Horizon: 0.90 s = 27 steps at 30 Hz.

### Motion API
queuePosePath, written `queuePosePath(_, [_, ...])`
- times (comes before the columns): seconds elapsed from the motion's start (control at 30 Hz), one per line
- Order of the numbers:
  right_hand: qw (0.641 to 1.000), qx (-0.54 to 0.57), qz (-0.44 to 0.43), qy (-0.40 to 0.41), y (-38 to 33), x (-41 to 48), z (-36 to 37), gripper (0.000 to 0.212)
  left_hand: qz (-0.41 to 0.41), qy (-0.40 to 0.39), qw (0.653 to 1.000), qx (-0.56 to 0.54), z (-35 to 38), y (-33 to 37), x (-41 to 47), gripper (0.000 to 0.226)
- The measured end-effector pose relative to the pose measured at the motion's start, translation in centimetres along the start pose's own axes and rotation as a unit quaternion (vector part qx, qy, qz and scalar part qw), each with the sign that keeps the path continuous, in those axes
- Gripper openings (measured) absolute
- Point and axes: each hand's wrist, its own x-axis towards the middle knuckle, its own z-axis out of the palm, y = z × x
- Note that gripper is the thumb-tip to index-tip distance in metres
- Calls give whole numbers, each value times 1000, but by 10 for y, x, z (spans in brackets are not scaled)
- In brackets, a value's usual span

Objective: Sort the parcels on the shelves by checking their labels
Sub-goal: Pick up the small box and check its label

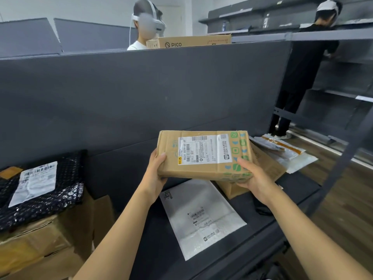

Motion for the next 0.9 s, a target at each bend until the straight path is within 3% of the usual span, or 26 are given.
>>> queuePosePath(0.23, [999,17,-15,-31,-34,5,-13,41,-9,-24,998,50,-19,17,-3,59])
queuePosePath(0.4, [997,26,-8,-70,-41,17,-12,45,-107,-158,975,114,-26,29,-15,87])
queuePosePath(0.53, [999,29,23,-20,-38,24,-8,71,-144,-243,949,138,-21,21,-36,67])
queuePosePath(0.6, [999,47,13,15,-38,27,1,62,-138,-238,951,139,-20,15,-40,57])
queuePosePath(0.67, [993,97,-33,58,-39,30,15,45,-118,-206,965,115,-17,10,-41,62])
queuePosePath(0.73, [982,146,-74,93,-39,28,34,63,-87,-178,977,75,-12,7,-41,78])
queuePosePath(0.8, [984,141,-86,61,-31,25,57,88,-33,-156,986,41,0,6,-41,86])
queuePosePath(0.9, [991,93,-94,-31,-7,23,92,96,63,-115,991,1,16,6,-40,66])
